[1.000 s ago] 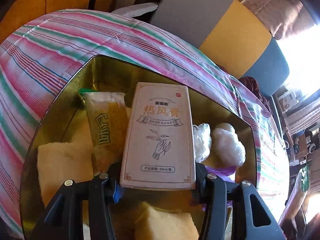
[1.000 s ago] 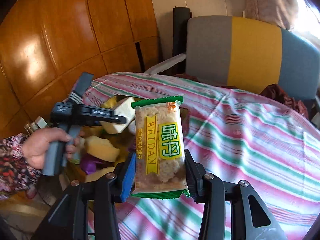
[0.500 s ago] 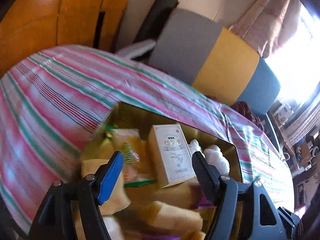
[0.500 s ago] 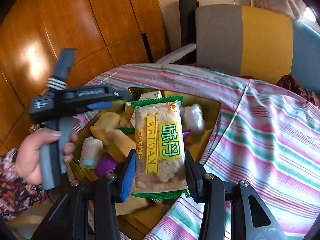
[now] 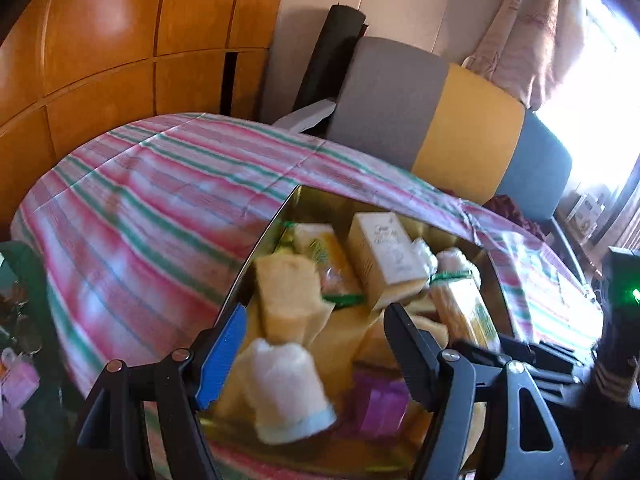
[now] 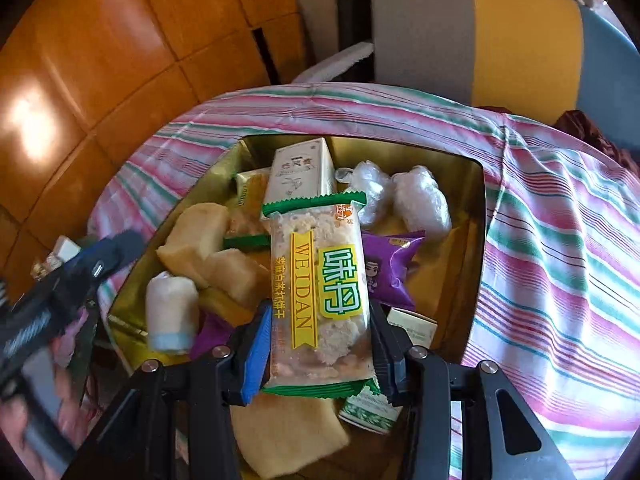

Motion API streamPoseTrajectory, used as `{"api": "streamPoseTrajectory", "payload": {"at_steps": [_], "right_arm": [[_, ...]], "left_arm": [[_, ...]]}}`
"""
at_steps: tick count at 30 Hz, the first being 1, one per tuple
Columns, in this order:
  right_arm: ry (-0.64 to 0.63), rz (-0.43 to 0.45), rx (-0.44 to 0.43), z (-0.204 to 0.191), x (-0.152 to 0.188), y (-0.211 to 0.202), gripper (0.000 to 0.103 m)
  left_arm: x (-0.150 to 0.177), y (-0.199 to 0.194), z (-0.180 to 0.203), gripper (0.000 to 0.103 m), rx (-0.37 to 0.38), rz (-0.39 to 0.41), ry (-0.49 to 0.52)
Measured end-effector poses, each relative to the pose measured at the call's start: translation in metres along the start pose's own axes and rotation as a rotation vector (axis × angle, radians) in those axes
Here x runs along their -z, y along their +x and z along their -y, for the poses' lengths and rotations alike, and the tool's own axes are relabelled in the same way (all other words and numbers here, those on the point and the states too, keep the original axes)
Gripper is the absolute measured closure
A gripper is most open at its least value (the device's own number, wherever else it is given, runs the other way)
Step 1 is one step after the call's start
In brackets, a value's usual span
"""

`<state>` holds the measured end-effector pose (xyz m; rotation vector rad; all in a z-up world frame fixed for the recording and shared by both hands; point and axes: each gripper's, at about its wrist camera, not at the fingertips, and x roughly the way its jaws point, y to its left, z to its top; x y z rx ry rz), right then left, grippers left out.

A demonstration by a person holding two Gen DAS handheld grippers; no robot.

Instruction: Organize objects

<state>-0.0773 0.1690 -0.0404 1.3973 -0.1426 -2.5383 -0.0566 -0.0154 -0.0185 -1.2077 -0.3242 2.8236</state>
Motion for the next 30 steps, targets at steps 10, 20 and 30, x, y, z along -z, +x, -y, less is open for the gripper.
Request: {"api": "streamPoseTrajectory", "payload": {"at_steps": [10, 20, 30], "right_arm": [[0.023, 0.089, -0.013, -0.009, 0.012, -0.019, 0.035], [-0.038, 0.128, 0.057, -0.018, 0.033, -0.044, 0.030], [-0.062, 0.153, 0.110, -0.037, 0.038, -0.062, 0.008]], "left_arm": [[0.012, -0.012, -0.015, 0.031, 0.003, -0.008, -0.037], [0.018, -0.028, -0.007, 0.031, -0.065, 0.014, 0.004], [0.022, -0.047, -0.010, 0.031, -0.169, 0.021, 0.005]]}}
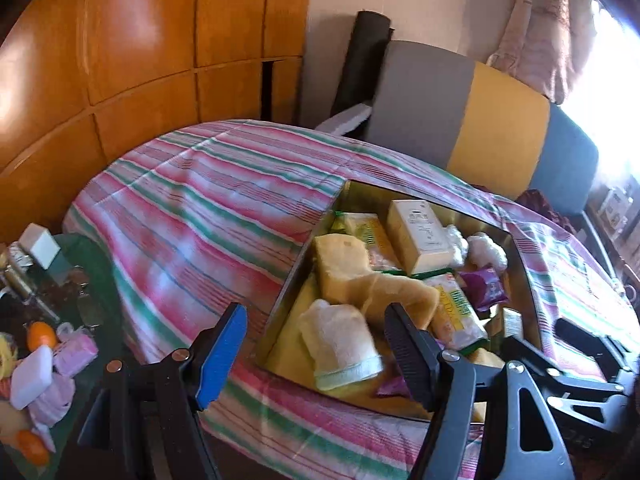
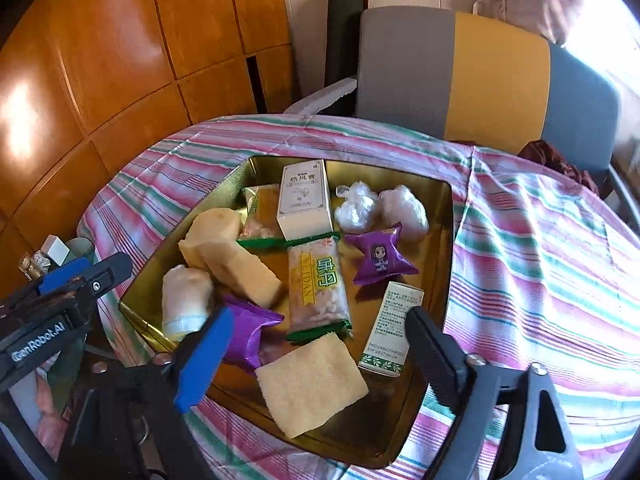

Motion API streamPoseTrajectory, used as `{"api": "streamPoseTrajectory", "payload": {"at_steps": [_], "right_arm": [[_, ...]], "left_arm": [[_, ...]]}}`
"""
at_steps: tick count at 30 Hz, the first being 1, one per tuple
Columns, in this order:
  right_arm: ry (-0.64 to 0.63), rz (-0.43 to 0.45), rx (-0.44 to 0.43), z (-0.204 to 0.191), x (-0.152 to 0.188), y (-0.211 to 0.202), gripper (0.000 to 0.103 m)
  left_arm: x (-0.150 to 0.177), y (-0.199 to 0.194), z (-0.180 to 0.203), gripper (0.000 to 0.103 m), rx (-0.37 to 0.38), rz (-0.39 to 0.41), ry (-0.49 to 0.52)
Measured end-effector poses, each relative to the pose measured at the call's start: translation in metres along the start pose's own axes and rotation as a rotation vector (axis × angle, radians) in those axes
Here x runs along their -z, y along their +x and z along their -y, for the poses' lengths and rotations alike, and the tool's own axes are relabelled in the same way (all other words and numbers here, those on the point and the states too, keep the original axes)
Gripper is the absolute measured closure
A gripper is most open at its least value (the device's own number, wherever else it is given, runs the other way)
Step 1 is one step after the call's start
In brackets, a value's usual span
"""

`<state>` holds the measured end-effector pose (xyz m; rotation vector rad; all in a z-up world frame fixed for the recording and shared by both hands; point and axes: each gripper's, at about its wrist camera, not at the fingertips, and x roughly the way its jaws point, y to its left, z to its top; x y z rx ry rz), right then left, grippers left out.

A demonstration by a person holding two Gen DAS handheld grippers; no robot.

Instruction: Organize objects

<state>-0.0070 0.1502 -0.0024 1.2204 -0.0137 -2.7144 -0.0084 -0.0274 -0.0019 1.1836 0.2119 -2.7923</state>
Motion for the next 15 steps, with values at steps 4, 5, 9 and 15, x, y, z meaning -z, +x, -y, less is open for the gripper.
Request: {"api": "streamPoseTrajectory", "payload": {"at_steps": [4, 5, 9, 15], "right_arm": [[0.007, 0.007, 0.045, -0.006, -0.002, -0.008, 0.000], [0.010, 0.004, 0.048, -0.008, -0.002, -0.009, 0.000], [0.020, -0.025, 0.097, -0.013, 0.000, -0.009, 0.000], [0.092, -0.040, 0.135, -0.008, 0.002, -0.012, 0.000]], "left_arm": [[0.003, -0.005, -0.006, 0.031, -0.033, -0.002, 0.002], [0.004, -0.007, -0.007, 0.031, -0.048, 0.006, 0.010], [0.005, -0.014, -0.005, 0.031, -0.090, 0.021, 0.045], [0.006, -0.014, -0.007, 0.031, -0.114, -0.035, 0.056]]}}
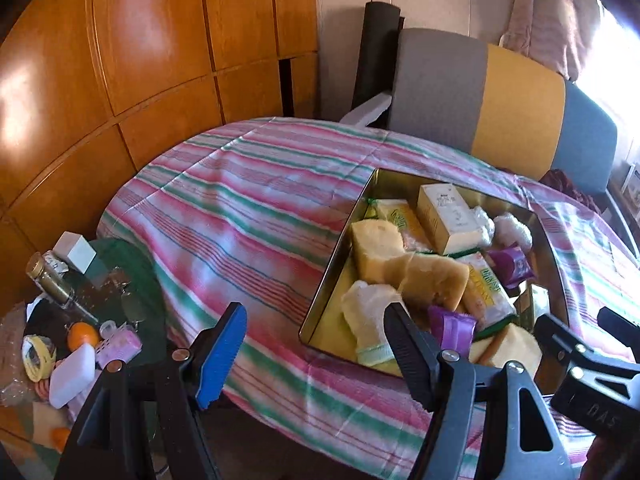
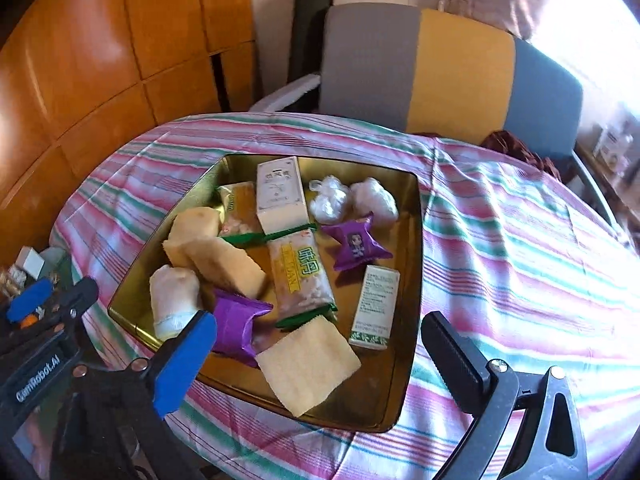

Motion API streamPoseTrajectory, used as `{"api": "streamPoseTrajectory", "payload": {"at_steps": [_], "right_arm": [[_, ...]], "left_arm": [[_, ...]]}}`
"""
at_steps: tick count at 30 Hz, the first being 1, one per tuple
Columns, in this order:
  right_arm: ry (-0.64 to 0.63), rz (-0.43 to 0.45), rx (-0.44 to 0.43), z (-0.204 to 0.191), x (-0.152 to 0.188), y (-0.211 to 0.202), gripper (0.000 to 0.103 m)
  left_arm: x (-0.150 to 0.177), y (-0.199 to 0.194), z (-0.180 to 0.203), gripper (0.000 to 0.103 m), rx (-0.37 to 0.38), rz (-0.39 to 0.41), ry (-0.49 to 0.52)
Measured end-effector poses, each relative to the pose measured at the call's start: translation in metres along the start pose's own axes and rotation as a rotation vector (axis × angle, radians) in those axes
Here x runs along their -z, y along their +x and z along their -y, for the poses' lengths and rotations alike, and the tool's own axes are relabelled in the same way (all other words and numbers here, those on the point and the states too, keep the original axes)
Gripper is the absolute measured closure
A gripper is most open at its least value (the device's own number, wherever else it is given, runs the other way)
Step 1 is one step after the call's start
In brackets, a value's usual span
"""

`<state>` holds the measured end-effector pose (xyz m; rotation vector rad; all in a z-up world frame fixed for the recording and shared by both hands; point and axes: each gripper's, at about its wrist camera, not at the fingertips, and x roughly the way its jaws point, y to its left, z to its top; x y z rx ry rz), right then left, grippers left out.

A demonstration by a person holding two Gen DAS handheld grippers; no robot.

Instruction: Organize objects

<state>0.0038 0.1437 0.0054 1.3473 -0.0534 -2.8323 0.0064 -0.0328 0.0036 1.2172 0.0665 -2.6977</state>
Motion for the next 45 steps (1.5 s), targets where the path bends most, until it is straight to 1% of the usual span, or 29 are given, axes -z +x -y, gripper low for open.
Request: {"api": "streamPoseTrajectory", "payload": {"at_steps": [7, 13, 24, 35, 45], "right_arm": [[0.027, -0.005, 0.075, -0.002, -0.001, -0.006, 0.000], [0.037, 0.004, 0.091, -0.004, -0.001, -0.010, 0.000], [0.062, 0.003, 0.108, -0.004, -0.001, -0.009, 0.000], [0.070, 0.004, 0.134, -0.003, -0.001, -0.007, 0.000], [0.084, 0.008, 0.140, 0.000, -0.001, -0.006, 0.000]], "left_arm": [[0.003, 0.004, -0.001, 0.033, 0.016, -0.054, -0.002], [0.005, 0.003, 0.001, 0.034, 0.041, -0.077, -0.002], [0.005, 0.000, 0.003, 0.038, 0.074, -0.080, 0.006], [0.009, 0.007, 0.006, 0.038, 0.067, -0.114, 0.023], [0.008, 0.005, 0.007, 0.040, 0.074, -0.101, 0.026]]}}
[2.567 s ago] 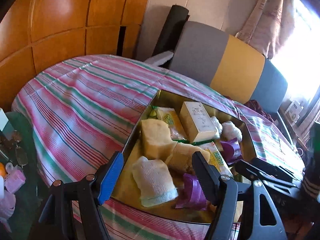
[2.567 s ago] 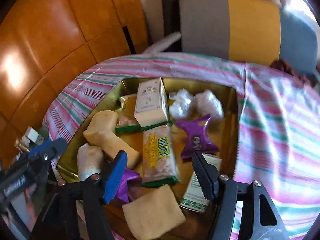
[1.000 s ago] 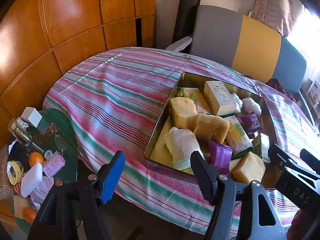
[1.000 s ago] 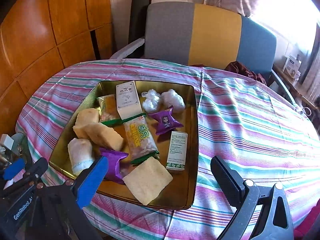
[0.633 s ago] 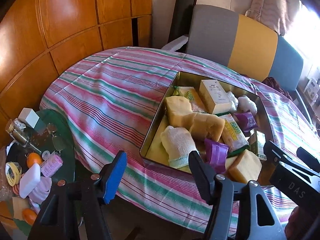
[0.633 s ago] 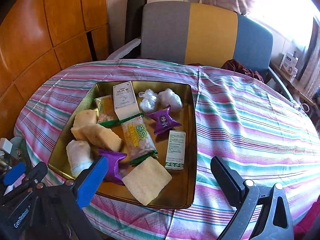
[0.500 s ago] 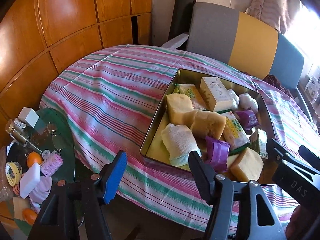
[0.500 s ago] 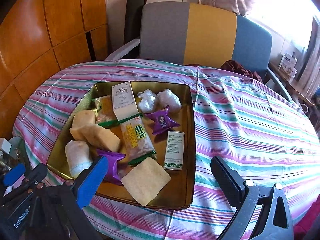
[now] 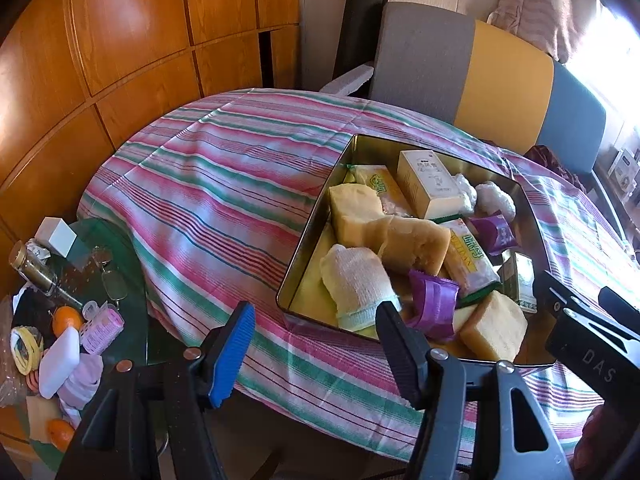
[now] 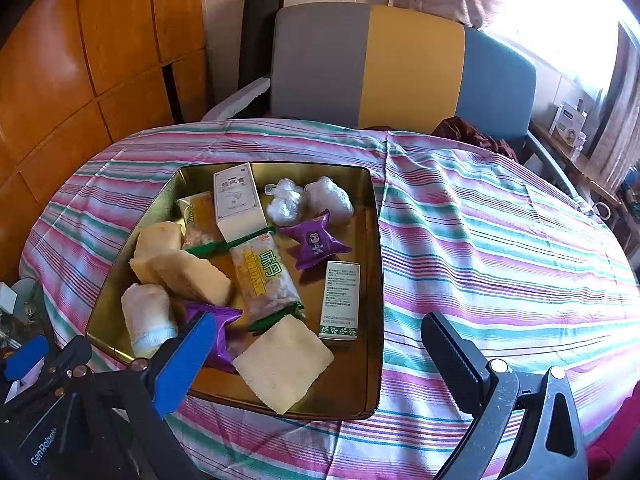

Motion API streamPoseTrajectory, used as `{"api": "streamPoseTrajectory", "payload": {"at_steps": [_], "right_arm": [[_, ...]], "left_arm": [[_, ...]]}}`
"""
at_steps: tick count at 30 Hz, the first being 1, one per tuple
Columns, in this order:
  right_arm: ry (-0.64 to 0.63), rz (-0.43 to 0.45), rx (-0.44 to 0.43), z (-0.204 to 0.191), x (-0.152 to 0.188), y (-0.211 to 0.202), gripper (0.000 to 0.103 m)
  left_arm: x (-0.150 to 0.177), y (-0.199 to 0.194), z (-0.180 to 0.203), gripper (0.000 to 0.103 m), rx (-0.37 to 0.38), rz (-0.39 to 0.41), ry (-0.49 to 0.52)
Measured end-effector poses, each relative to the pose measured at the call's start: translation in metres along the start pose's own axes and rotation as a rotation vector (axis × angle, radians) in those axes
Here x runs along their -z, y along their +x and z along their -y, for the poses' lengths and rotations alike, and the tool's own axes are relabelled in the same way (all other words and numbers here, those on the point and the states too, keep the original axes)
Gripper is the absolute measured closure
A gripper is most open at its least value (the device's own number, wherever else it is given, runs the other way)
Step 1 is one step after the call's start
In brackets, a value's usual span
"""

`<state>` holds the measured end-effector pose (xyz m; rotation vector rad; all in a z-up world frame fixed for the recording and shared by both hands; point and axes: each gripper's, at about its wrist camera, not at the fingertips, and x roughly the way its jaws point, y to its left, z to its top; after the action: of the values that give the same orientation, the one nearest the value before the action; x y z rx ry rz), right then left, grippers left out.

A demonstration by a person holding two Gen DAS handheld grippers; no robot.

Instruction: Organize objects

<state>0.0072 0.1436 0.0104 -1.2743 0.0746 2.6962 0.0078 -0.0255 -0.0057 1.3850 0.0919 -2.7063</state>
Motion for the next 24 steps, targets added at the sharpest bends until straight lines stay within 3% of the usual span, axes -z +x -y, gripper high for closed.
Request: {"api": "streamPoseTrajectory", "payload": {"at_steps": [24], "right_arm": [[0.013, 0.006, 0.038, 0.0051, 0.0009, 0.0038, 0.000]], "left_arm": [[0.0014, 0.0000, 0.0039, 0.040, 0.016, -0.013, 0.018]]}}
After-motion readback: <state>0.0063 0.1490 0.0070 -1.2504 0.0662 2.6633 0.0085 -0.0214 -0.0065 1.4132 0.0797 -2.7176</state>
